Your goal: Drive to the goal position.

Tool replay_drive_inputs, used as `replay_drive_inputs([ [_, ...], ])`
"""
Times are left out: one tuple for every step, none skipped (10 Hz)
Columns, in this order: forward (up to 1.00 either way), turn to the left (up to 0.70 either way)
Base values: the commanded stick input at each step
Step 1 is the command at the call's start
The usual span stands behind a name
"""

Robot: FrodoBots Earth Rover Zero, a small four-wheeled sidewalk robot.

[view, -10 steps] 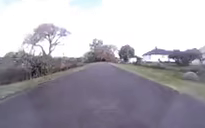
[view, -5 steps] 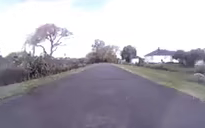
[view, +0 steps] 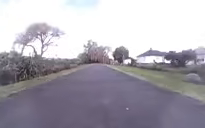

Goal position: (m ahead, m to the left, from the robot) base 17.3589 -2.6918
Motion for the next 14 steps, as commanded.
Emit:
replay_drive_inputs([
  [0.85, -0.02],
  [0.85, 0.0],
  [0.85, 0.0],
  [0.85, 0.0],
  [0.85, 0.0],
  [0.85, 0.0],
  [0.85, 0.0],
  [0.85, 0.0],
  [0.0, 0.0],
  [0.0, 0.0],
  [0.0, 0.0],
  [0.0, 0.0],
  [0.0, 0.0],
  [0.0, 0.0],
])
